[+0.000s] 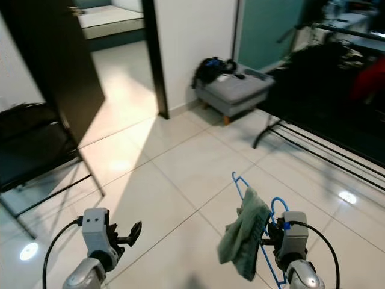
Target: Hang hanger
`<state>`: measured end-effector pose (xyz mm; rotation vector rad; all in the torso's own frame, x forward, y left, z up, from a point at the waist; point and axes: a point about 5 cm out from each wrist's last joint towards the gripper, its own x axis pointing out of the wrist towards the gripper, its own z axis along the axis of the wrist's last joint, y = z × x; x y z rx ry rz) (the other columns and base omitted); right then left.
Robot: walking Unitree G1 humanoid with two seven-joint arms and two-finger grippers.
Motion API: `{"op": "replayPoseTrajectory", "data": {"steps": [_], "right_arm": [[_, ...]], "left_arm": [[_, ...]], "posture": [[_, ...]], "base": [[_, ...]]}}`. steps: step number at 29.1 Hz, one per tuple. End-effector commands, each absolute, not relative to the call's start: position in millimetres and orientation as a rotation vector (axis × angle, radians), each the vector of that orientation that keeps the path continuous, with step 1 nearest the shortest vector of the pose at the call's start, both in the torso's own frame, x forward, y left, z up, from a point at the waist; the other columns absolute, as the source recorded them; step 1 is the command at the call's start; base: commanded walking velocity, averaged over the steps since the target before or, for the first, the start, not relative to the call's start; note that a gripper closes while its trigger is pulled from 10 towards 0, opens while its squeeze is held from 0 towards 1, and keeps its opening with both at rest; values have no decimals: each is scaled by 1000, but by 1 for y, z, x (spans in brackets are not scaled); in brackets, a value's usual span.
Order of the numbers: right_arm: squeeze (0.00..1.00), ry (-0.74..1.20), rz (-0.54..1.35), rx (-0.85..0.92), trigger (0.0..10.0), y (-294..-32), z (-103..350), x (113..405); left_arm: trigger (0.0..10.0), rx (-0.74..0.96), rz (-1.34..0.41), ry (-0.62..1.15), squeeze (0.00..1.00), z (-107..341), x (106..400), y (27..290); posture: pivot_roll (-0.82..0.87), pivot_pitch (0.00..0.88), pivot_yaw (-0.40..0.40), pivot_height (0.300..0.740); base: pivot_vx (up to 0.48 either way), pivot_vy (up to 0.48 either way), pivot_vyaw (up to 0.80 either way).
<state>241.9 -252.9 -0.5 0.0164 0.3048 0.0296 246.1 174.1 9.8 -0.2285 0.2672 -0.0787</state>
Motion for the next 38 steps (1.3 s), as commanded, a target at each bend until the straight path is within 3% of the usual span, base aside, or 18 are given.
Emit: {"op": "replayPoseTrajectory", "data": {"steps": [1,6,23,38], "right_arm": [[0,278,60,18,10000,-241,2,246],[0,280,60,20,10000,-241,1,245],[0,427,36,29,10000,-282,-11,225],[0,491,26,54,10000,-266,-24,225]], "left_arm": [[10000,-218,-62,292,0,3,239,177],[10000,-225,-49,285,0,3,238,177],[10000,-211,-55,270,0,4,239,176],[10000,-215,-46,283,0,2,240,181]], "posture": [[17,35,18,735],[14,36,15,735],[14,30,12,735],[33,37,30,735]], "base": [[0,0,0],[0,0,0],[0,0,0],[0,0,-78]]}}
